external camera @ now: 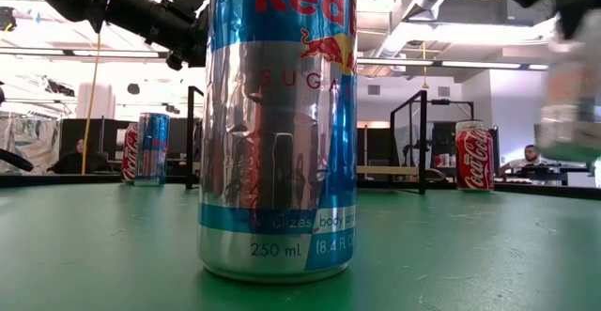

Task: Place canned beverage on shelf
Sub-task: Put the middle white soda can on the shelf

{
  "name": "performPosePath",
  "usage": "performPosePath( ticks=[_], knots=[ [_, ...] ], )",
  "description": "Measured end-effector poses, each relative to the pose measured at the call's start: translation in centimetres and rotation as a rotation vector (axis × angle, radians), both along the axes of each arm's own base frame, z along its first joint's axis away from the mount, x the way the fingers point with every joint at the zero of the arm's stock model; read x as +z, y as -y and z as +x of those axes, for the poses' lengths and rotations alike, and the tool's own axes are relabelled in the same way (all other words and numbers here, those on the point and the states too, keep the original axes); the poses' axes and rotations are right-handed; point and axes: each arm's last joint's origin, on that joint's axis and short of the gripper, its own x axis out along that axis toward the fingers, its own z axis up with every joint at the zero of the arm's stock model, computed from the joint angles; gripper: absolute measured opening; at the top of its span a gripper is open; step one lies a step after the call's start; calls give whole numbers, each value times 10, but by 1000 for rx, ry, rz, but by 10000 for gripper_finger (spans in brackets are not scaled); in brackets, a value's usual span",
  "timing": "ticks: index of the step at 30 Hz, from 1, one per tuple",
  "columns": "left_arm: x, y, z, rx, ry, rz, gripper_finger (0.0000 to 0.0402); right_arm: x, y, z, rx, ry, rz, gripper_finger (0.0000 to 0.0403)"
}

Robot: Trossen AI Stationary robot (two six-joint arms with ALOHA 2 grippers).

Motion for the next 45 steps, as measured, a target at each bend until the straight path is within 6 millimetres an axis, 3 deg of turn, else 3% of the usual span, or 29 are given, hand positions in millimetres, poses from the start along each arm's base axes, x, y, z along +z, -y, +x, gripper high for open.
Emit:
performPosePath(
  ticks=[8, 13, 21, 32, 45],
  knots=[
    [0, 0, 0, 0, 1, 1, 158, 30, 41, 70, 236, 1, -134, 284],
    [0, 0, 0, 0, 0, 1, 158, 48, 78, 110, 423, 20, -232, 284],
    [0, 0, 0, 0, 4, -3, 158, 44, 146, 158, 741, -3, -395, 284],
    [0, 0, 0, 5, 60, -72, 158, 22, 218, 180, 1064, -125, -455, 284],
    [0, 0, 0, 9, 108, -131, 158, 7, 244, 175, 1088, -250, -383, 287]
  ],
)
